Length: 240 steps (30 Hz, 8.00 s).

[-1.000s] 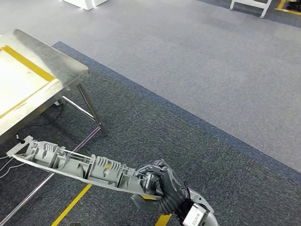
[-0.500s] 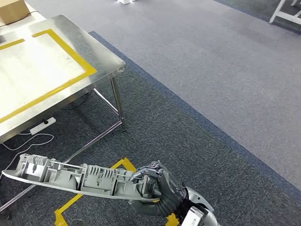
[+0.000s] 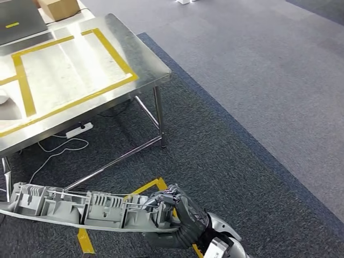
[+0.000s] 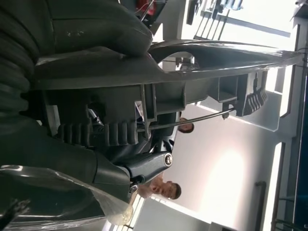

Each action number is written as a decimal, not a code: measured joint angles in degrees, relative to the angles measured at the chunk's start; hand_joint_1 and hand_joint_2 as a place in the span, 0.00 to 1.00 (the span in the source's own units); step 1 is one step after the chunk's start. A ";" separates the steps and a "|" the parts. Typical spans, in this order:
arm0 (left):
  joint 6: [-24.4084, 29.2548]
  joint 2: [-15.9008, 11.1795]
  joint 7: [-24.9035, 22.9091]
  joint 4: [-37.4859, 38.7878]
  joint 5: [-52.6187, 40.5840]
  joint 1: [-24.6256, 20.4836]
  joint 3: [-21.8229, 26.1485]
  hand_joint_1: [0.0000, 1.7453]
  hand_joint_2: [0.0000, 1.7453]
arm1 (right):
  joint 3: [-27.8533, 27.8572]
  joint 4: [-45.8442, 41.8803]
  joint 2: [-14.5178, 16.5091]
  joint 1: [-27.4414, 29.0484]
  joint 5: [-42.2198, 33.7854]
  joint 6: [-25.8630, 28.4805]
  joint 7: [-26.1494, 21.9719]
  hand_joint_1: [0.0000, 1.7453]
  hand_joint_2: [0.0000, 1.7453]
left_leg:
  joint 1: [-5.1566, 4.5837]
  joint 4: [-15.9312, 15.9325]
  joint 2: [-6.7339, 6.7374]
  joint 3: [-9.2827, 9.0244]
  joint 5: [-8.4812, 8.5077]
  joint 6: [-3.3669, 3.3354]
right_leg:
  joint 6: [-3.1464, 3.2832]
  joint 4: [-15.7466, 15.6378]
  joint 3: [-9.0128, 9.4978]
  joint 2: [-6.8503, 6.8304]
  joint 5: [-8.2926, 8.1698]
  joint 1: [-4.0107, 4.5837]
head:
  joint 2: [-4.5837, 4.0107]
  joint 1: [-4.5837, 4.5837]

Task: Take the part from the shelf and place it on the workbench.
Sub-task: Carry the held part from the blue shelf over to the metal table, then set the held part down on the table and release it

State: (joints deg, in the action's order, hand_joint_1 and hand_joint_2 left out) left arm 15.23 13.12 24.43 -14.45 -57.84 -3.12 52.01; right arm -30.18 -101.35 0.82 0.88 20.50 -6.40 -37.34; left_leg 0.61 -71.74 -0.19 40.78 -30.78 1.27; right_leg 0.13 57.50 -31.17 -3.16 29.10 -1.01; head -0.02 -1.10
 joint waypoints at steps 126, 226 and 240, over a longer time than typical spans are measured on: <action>-1.92 0.33 1.23 -0.22 -7.94 -0.09 2.97 0.00 1.00 | 21.89 -10.92 4.74 4.57 3.70 16.54 3.14 1.00 1.00 | -0.14 12.34 -0.52 -5.30 4.46 -2.35 | -2.92 -3.93 7.40 3.18 4.95 0.06 | -0.01 0.50; -5.86 -3.05 -0.66 0.42 -11.58 -1.38 -1.11 0.00 0.00 | -0.79 34.40 -9.96 -33.41 37.66 9.05 23.74 0.00 0.00 | -0.21 12.66 -0.64 -6.23 4.46 -2.25 | -2.84 -3.92 8.14 3.10 5.13 0.02 | -0.01 0.49; 0.05 -2.00 0.32 0.58 -5.36 1.41 5.15 0.00 0.00 | 14.10 -2.44 -22.24 2.65 23.66 23.86 18.56 0.00 0.00 | -0.42 12.57 -1.24 -6.43 3.68 -2.44 | -3.20 -4.78 8.86 2.55 5.47 -0.16 | -0.01 0.48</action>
State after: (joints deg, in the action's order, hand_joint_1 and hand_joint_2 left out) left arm 15.28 11.12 24.74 -13.86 -63.20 -1.70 57.15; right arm -16.08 -103.79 -21.42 3.53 44.16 17.46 -18.78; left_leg 0.19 -59.17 -1.43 34.36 -27.10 -1.17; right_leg -3.07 52.72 -22.30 -0.61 34.57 -1.17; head -0.02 -0.62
